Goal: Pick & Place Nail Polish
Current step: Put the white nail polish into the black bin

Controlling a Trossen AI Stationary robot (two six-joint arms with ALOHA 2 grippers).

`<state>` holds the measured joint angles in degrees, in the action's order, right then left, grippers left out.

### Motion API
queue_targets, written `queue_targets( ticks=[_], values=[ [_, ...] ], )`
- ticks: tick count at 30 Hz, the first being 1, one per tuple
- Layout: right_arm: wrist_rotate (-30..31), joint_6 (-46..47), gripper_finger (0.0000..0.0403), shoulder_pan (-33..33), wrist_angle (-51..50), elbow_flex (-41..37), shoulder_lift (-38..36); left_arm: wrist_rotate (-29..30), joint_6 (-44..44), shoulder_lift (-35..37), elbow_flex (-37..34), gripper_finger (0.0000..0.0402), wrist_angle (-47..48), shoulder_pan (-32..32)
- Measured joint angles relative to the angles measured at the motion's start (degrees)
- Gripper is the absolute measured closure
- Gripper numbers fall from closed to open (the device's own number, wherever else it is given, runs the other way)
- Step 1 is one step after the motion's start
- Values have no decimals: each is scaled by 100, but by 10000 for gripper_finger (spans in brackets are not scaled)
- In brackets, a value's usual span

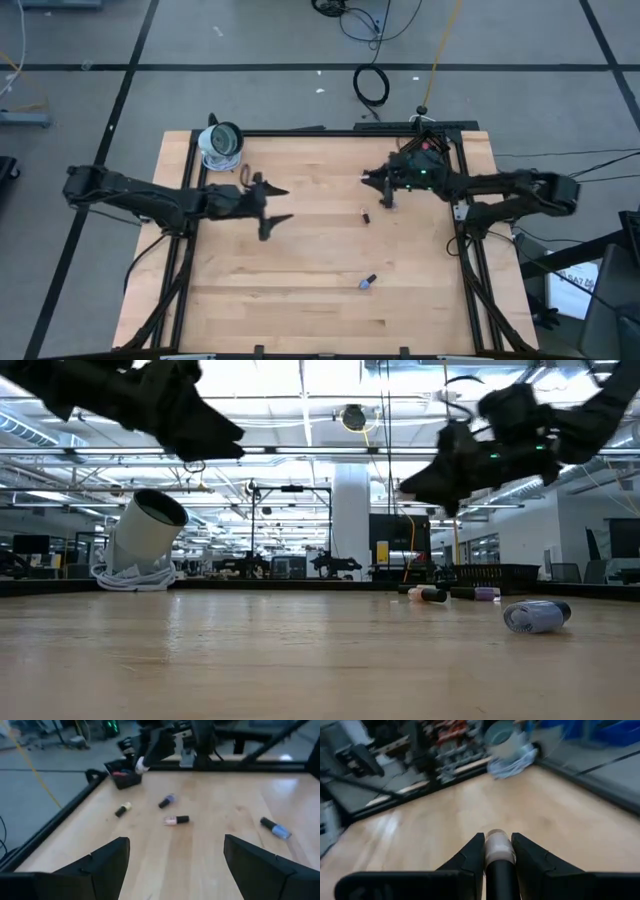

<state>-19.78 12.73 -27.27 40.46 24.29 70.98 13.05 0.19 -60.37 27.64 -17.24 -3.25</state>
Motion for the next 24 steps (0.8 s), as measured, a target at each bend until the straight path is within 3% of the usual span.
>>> queue_targets(
  ticks=[13, 24],
  values=[
    [1605, -52, 334, -1004, -512, -1385, -2550, 161, -670, 1593, -1754, 91, -995, 692],
    [3170, -197, 334, -1522, -1511, -1545, -2745, 355, -939, 1721, -1983, 83, -1157, 938]
  ],
)
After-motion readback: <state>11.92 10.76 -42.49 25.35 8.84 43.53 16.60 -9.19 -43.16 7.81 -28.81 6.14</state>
